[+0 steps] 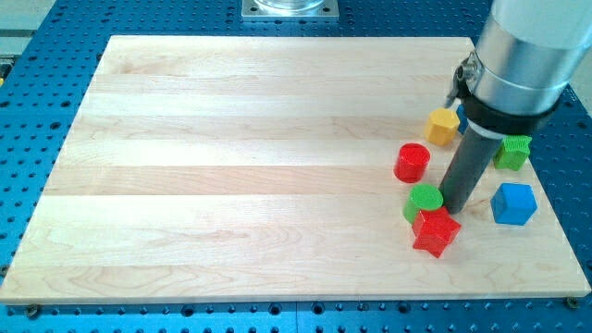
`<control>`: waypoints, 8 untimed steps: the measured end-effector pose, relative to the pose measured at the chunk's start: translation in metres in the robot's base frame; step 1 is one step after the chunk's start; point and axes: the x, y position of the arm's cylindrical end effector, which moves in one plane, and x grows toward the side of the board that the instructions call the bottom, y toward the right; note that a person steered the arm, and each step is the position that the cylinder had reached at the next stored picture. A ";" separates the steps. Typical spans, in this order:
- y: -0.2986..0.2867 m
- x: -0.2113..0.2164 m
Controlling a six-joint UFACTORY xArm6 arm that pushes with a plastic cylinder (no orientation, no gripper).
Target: Push the cube closely to the heart
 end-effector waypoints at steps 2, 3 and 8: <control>0.003 0.004; 0.010 0.029; 0.142 0.034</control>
